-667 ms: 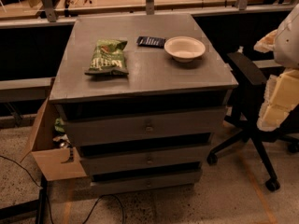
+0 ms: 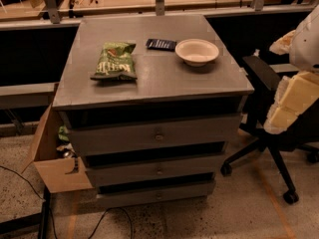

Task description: Place green jalapeno chip bag into paper bowl

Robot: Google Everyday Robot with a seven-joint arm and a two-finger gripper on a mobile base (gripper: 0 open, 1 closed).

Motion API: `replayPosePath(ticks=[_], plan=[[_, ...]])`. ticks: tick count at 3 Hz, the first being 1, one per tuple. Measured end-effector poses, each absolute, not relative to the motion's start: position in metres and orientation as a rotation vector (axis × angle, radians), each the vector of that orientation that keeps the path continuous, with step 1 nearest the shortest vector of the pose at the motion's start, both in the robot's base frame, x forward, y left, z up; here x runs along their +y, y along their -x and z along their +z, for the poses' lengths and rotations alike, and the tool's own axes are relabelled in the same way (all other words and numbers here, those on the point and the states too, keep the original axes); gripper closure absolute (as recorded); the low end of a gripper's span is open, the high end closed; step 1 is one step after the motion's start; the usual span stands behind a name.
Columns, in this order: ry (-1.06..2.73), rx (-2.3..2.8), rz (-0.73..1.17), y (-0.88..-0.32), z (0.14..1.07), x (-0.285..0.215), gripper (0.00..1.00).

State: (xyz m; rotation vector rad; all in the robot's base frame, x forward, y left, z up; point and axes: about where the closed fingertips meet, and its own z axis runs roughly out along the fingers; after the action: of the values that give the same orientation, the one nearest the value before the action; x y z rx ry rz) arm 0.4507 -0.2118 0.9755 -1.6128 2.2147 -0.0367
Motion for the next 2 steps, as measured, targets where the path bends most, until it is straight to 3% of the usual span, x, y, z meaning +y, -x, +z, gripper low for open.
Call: replayPosePath(ticks=[2], plan=[[1.159, 2.190, 0.253, -0.472, 0.944, -0.176, 0.00]])
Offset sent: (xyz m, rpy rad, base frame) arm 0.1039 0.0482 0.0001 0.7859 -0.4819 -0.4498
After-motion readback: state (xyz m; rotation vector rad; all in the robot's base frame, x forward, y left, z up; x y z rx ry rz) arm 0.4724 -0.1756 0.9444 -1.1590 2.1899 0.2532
